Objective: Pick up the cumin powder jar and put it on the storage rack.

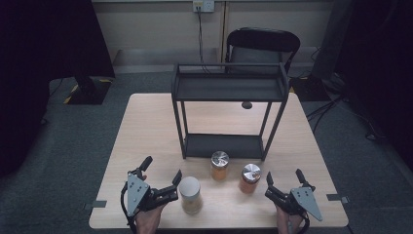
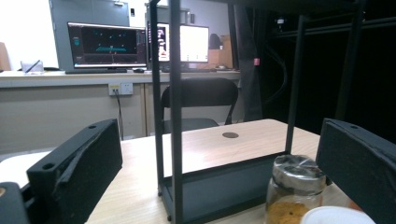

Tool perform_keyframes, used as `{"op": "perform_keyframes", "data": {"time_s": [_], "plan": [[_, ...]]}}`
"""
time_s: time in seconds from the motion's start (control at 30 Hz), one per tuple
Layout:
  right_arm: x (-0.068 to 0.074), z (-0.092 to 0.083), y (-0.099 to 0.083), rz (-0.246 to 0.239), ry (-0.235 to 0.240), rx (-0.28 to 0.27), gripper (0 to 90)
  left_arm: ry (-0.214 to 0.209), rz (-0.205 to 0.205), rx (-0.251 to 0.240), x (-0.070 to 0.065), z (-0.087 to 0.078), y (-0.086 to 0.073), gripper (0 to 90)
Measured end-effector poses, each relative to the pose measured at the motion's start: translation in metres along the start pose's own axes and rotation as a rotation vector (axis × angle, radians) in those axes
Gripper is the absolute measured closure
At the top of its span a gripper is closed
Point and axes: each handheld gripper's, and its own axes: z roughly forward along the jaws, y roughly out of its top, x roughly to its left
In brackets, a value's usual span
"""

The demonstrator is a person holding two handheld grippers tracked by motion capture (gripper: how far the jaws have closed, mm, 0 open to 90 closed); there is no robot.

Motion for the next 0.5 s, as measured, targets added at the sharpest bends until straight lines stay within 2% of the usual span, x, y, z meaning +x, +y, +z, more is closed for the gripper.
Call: {"op": "perform_keyframes", "data": {"time_s": [0.2,0.5], "plan": [[0.0,0.0,0.0,0.0,-0.001,-0.001,2.4,-0.018,0.013,-0.003,-0.005,-0.003,0.007,0.0],[0.0,0.0,0.0,-0.001,-0.001,-0.002,2.4,-0.052,-0.001,-0.02,-0.014,-0.009,0.01,0.0]]}}
